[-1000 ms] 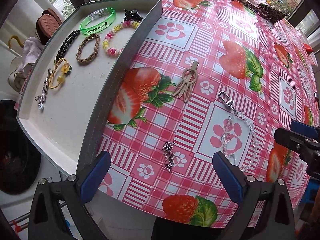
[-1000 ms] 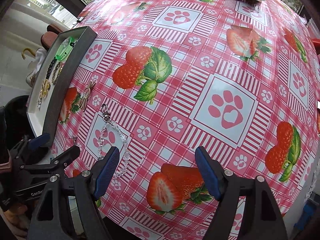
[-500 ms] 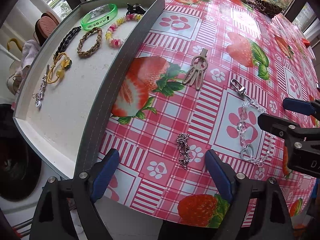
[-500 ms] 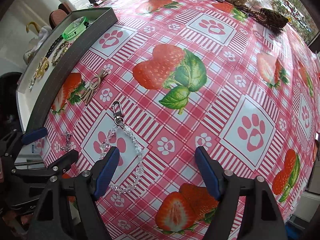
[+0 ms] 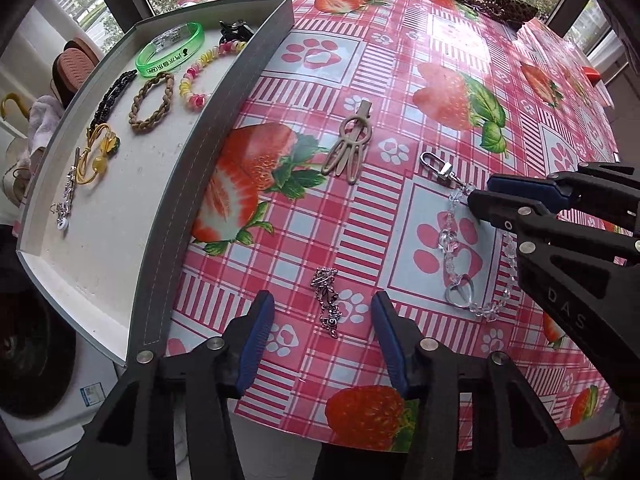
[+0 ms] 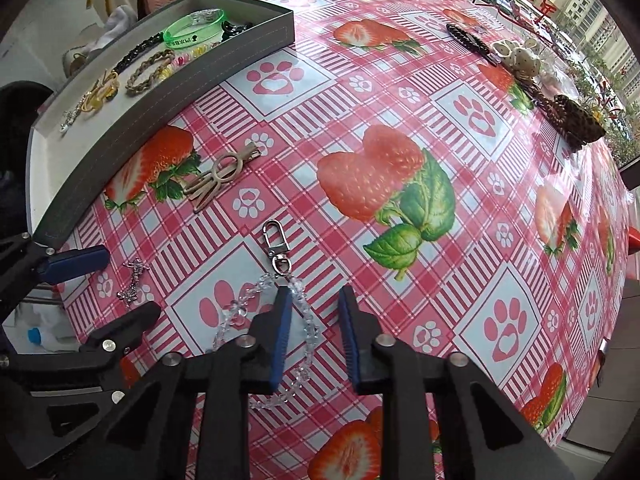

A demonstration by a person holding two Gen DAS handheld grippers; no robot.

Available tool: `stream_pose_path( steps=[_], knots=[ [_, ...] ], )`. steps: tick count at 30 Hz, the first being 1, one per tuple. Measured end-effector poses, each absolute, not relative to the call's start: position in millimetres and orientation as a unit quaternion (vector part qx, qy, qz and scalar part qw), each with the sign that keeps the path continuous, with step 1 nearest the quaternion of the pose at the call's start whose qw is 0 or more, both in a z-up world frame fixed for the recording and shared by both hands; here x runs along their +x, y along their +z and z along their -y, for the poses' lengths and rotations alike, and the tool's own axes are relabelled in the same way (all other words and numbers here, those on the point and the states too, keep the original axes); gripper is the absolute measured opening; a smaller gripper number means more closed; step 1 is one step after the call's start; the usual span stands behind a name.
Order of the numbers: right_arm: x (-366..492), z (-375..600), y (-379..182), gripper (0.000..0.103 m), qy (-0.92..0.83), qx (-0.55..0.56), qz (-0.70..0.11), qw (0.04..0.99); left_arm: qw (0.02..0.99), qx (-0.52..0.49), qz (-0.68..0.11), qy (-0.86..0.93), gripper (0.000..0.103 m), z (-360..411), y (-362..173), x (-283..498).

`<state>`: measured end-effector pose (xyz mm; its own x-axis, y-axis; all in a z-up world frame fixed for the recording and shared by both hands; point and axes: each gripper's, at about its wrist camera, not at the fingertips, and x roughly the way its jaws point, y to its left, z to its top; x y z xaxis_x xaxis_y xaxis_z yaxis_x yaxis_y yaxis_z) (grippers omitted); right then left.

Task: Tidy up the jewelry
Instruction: 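Grasp the small silver charm with the left tool while the right tool lifts the crystal bracelet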

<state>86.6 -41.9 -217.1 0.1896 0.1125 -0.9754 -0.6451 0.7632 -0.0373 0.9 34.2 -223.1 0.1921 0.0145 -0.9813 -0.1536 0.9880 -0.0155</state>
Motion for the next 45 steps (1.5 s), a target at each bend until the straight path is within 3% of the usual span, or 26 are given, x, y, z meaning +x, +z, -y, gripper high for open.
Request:
stream_pose_path(
  steps=[1, 2, 4, 15, 45],
  knots=[
    [87, 45, -216, 0.007, 0.258, -0.225, -0.585, 0.736, 0.770, -0.055, -0.634, 0.051, 0.047, -32, -222, 2],
    [83, 43, -217, 0.006, 0.256, -0.219, -0.587, 0.736, 0.771, -0.053, -0.633, 0.048, 0.041, -30, -221, 3],
    [86, 47, -216, 0.005, 0.251, -0.200, -0.595, 0.737, 0.770, -0.051, -0.635, 0.040, 0.013, -26, -219, 5],
    [107, 98, -192, 0.005, 0.234, -0.075, -0.628, 0.739, 0.769, -0.111, -0.629, 0.022, 0.012, -36, -195, 17],
    [96, 142, -172, 0.005, 0.199, 0.013, -0.684, 0.702, 0.770, -0.077, -0.634, 0.005, 0.012, -29, -142, 26]
  ],
)
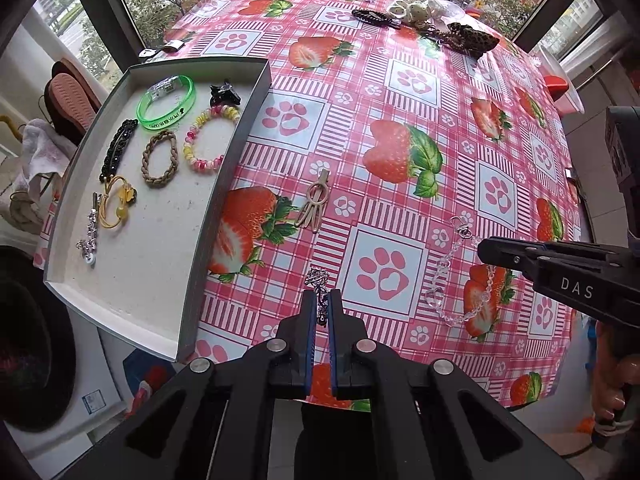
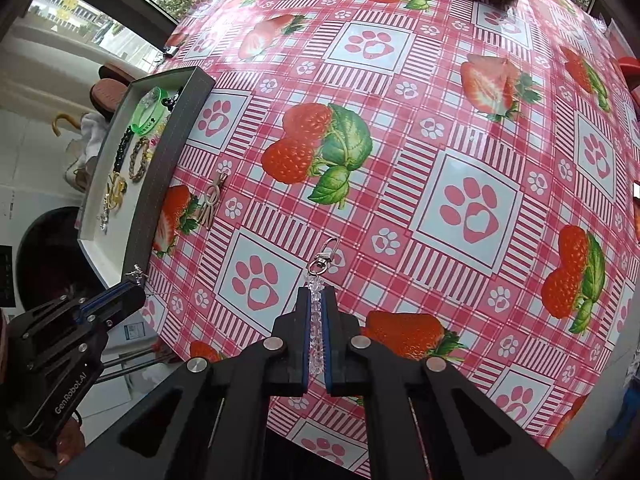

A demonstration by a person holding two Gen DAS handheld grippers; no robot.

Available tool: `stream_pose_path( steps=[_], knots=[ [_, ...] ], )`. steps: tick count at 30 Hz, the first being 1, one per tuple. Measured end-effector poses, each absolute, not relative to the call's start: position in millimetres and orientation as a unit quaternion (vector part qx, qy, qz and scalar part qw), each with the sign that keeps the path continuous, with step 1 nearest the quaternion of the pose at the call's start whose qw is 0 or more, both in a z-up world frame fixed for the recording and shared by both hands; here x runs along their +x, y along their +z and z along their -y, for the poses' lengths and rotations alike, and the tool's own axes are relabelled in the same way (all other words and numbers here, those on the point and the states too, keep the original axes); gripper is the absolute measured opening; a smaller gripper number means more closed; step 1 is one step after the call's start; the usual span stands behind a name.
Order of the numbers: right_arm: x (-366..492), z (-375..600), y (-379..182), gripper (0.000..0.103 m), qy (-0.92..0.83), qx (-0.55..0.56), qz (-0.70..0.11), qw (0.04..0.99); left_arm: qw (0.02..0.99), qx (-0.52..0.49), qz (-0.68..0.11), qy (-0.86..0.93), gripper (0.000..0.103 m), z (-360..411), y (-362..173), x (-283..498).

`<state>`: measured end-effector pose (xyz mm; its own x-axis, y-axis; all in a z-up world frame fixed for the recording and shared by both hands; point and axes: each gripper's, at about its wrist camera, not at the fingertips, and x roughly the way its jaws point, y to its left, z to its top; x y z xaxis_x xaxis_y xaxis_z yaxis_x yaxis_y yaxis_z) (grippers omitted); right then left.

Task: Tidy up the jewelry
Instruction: 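Grasp the small silver charm with the left tool while the right tool lifts the crystal bracelet, then carry the silver charm and crystal chain bracelet into the grey box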

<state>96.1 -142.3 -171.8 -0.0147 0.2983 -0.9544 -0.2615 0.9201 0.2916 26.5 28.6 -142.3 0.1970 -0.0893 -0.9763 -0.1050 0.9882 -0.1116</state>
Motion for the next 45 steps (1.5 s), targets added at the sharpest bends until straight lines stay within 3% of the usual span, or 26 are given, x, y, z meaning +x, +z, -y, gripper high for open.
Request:
stream_pose_path(
  steps=[18, 28, 45],
  knots=[
    [108, 149, -132, 0.005, 0.217, 0.021, -0.675, 0.705, 0.787, -0.063, -0.612, 0.033, 0.012, -33, -94, 40],
    [112, 143, -120, 0.005, 0.180, 0.046, -0.662, 0.726, 0.790, -0.043, -0.612, -0.015, 0.012, -50, -101, 53],
    [93, 62, -97, 0.005, 0.149, 0.071, -0.643, 0.747, 0.796, -0.043, -0.604, -0.012, 0.012, -164, -105, 36]
  ],
)
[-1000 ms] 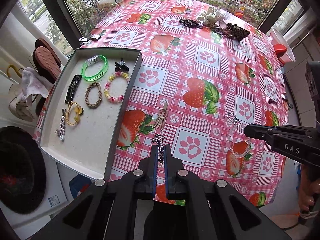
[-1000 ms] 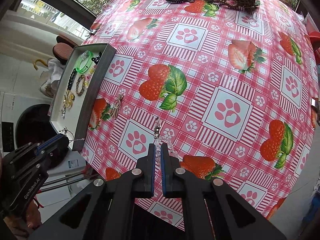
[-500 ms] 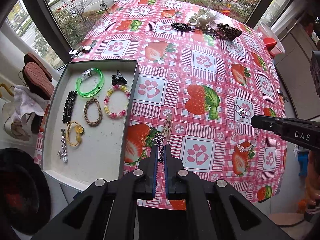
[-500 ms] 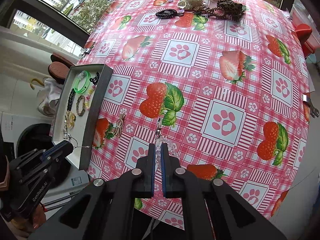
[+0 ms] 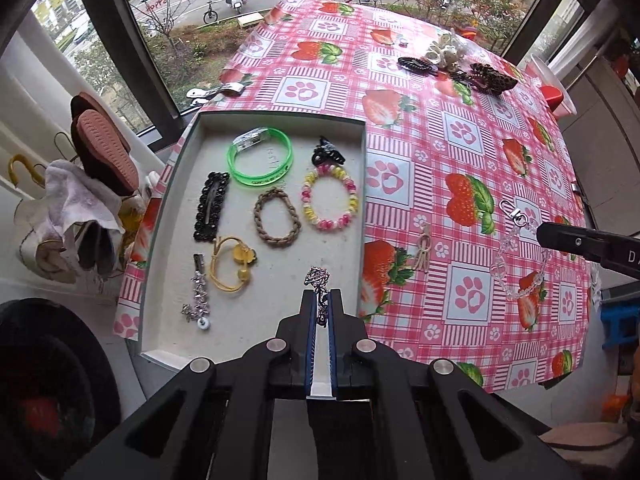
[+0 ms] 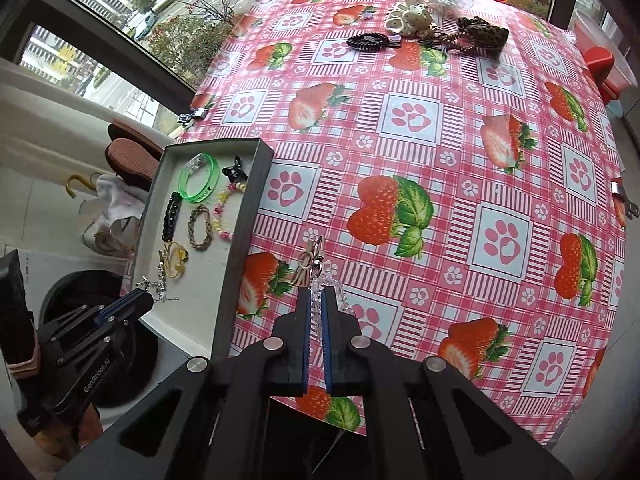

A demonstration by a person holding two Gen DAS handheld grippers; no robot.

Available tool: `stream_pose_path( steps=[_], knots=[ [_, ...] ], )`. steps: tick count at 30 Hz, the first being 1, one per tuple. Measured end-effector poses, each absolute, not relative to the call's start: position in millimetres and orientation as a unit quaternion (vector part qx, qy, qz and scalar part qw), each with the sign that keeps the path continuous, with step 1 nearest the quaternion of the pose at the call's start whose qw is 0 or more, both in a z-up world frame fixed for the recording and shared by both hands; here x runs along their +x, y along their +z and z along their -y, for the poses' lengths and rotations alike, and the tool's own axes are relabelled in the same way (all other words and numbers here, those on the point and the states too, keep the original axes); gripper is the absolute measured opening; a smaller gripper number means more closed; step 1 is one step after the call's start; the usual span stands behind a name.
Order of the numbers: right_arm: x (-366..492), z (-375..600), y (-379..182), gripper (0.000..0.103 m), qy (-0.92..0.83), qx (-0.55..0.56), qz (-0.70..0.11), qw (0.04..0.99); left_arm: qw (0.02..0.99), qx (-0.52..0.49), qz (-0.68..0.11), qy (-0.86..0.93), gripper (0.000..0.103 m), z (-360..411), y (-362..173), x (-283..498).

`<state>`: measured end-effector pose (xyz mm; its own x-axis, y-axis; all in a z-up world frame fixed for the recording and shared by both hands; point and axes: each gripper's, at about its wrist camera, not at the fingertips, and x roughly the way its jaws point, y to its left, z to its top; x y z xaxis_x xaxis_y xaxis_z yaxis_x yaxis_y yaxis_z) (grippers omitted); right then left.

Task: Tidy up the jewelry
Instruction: 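Carry the silver charm and crystal chain bracelet into the grey box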

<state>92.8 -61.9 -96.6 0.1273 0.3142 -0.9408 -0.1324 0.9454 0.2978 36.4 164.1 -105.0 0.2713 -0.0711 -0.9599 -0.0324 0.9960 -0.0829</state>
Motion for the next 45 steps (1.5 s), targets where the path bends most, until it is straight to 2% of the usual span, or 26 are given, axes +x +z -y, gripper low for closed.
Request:
stream_pose_path(
  steps=[9, 21, 29, 37, 45],
  knots=[
    [88, -9, -94, 0.005, 0.205, 0.037, -0.644, 0.736, 0.783, -0.086, -0.615, 0.033, 0.012, -224, -124, 15],
    [88, -86, -104, 0.005, 0.279, 0.016, -0.647, 0.709, 0.773, -0.105, -0.624, 0.039, 0.012, -240, -150, 17],
    [97, -112, -140, 0.005, 0.304, 0.032, -0.668, 0.679, 0.766, -0.106, -0.633, 0.042, 0.012, -243, -175, 31],
    [121, -117, -185, 0.005, 0.282, 0.002, -0.687, 0.670, 0.760, -0.103, -0.639, 0.047, 0.012, -240, -203, 46],
    [136, -113, -207, 0.005, 0.269, -0.006, -0.694, 0.668, 0.760, -0.088, -0.641, 0.052, 0.012, -234, -218, 52]
  ],
)
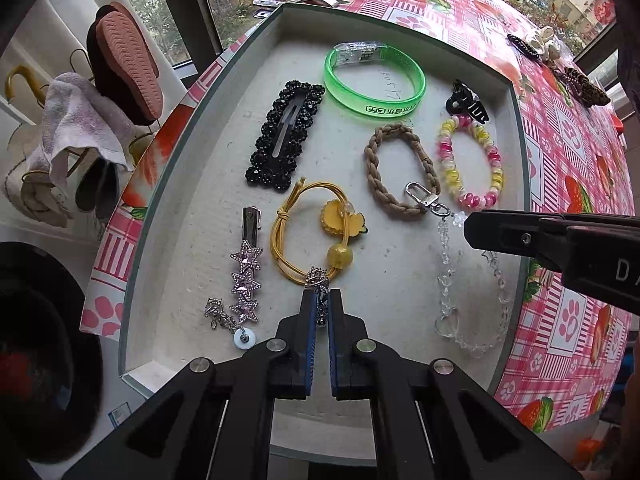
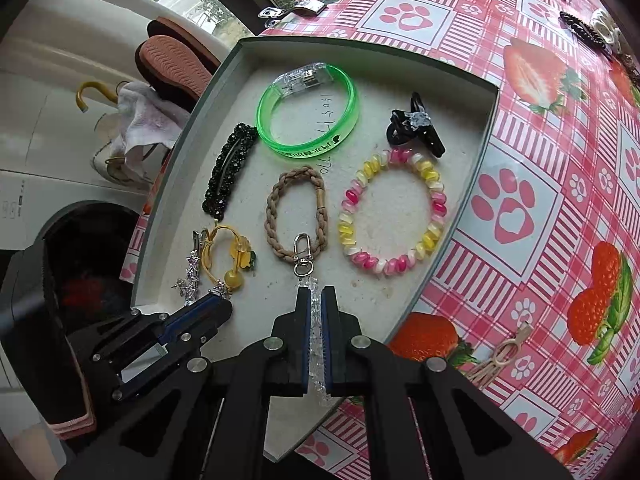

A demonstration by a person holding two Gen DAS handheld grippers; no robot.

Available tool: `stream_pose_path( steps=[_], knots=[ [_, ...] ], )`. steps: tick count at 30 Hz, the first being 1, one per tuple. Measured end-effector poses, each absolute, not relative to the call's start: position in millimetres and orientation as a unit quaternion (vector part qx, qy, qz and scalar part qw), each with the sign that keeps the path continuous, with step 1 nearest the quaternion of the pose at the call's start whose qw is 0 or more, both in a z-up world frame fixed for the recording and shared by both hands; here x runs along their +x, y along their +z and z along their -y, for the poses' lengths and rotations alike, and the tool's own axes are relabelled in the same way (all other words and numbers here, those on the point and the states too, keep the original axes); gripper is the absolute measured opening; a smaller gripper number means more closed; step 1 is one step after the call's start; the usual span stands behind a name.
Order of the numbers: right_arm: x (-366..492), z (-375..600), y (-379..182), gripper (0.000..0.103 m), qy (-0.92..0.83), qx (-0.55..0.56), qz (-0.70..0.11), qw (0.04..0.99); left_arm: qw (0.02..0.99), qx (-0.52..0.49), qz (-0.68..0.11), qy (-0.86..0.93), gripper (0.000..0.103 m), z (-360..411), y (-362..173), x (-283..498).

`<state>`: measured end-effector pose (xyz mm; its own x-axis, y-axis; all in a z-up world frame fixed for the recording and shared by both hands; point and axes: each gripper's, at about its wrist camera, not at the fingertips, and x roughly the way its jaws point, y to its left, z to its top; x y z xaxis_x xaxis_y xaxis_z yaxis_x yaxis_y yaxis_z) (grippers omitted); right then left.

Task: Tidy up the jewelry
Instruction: 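Carry the silver charm and crystal chain bracelet into the grey box, then open both tools to release the charm and crystal bracelet in the box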

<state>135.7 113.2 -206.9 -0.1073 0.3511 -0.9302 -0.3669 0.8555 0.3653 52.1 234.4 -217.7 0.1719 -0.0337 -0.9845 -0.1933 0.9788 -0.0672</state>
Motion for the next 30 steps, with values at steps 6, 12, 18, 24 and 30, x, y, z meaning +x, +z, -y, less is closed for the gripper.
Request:
stream_pose_path(
  steps=[6, 12, 18, 24, 30],
  knots=[
    [142, -117, -219, 0.005, 0.263, -0.013, -0.697, 0.667, 0.764, -0.074, -0.639, 0.053, 0.012, -232, -218, 54],
    [139, -120, -228, 0.005, 0.259, -0.021, -0.700, 0.665, 0.764, -0.070, -0.639, 0.056, 0.012, -231, -219, 54],
    [138, -125, -228, 0.006, 0.258, -0.033, -0.699, 0.667, 0.760, -0.066, -0.644, 0.059, 0.012, -230, -219, 54],
    [140, -125, -229, 0.006, 0.257, -0.033, -0.703, 0.662, 0.758, -0.068, -0.645, 0.062, 0.012, -231, -215, 54],
    [139, -125, -229, 0.007, 0.256, -0.036, -0.702, 0.663, 0.757, -0.066, -0.646, 0.064, 0.012, -232, -213, 52]
  ],
)
